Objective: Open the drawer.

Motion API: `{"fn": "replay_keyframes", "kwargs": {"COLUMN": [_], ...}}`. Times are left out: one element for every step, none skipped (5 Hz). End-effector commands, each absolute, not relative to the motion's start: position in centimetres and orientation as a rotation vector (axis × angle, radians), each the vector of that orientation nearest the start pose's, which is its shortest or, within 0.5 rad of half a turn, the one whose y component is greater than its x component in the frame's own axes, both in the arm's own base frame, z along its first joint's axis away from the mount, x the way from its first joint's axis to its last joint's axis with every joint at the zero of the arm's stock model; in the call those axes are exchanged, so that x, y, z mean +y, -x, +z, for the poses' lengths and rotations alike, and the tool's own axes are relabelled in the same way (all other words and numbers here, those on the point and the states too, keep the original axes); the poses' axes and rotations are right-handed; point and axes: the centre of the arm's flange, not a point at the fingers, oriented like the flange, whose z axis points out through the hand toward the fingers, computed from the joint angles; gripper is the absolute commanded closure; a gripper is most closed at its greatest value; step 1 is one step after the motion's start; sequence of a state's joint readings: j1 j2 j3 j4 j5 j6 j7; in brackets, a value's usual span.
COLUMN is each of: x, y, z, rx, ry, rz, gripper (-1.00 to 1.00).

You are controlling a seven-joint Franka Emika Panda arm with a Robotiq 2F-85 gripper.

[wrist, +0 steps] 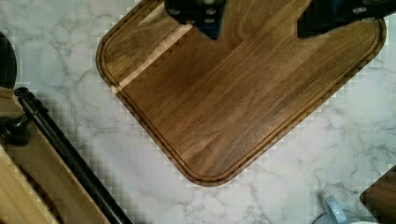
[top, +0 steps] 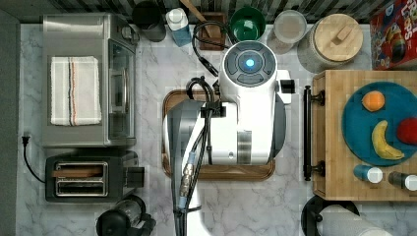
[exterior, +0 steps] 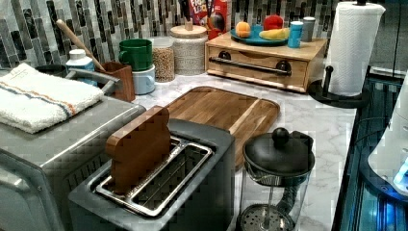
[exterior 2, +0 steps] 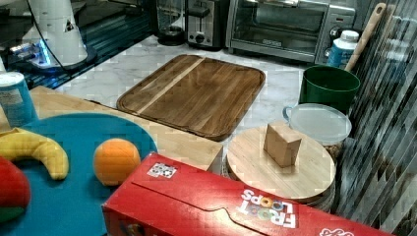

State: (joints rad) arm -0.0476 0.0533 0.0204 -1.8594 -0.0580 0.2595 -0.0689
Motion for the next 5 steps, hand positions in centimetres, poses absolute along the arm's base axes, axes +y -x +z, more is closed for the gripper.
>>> {"fn": "replay_keyframes", "kwargs": {"x": [-2.3, -2.7, -4.2, -6.5, -8.9], "y": [-56.8, -56.8, -56.3, -54.7, -53.4], "z": [47.8, 46.7, 46.0, 44.3, 43.1], "rx": [1.147, 1.061, 0.853, 0.617, 0.361], "ry": [3.009, 3.057, 3.118, 3.161, 3.209], "rz": [0.098, 0.076, 0.11, 0.093, 0.08], "gripper": [-1.0, -1.0, -1.0, -1.0, -1.0]}}
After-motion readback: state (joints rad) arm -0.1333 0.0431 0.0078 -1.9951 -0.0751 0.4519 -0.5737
